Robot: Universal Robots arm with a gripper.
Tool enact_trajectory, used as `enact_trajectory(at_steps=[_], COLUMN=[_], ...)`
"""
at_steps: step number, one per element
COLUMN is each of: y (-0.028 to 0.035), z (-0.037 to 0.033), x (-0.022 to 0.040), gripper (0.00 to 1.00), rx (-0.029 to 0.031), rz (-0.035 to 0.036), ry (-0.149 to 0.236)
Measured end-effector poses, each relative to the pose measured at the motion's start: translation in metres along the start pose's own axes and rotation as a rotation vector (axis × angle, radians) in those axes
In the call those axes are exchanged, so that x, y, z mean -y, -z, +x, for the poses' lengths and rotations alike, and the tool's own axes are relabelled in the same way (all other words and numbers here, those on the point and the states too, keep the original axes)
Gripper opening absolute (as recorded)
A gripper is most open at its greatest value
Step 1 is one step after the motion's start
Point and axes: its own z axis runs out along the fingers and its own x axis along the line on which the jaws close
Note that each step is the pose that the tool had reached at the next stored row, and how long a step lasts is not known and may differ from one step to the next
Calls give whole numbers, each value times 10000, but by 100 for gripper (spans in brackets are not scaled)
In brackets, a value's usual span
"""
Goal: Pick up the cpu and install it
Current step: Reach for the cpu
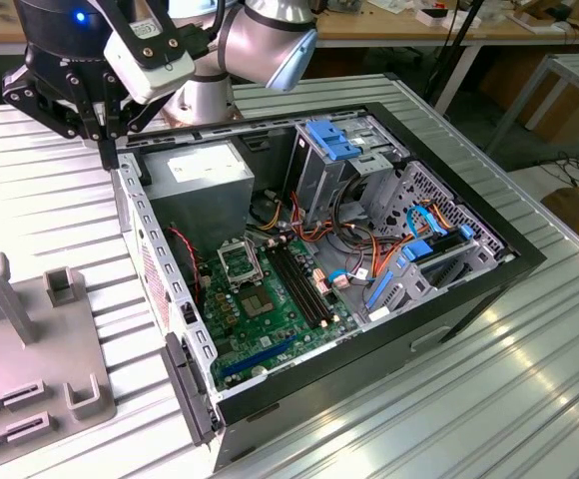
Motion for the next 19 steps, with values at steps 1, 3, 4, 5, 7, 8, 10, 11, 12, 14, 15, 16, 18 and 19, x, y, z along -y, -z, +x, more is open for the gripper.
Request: enact_trajectory(at_steps=[1,3,4,5,7,8,10,11,12,14,15,16,18,19], y=[0,1,1,1,2,2,2,2,2,2,2,3,3,3], z=[2,11,21,32,51,58,71,80,85,99,106,110,114,114], x=[0,1,2,2,4,4,5,6,6,7,8,8,9,9], gripper=[11,11,11,11,11,11,11,11,11,11,11,11,11,11], rx=[0,-1,0,0,0,0,-1,0,0,0,0,-1,0,-1], rz=[0,1,0,0,0,0,0,0,0,0,0,0,0,0], ry=[0,-1,0,1,0,1,1,1,1,0,1,0,3,3])
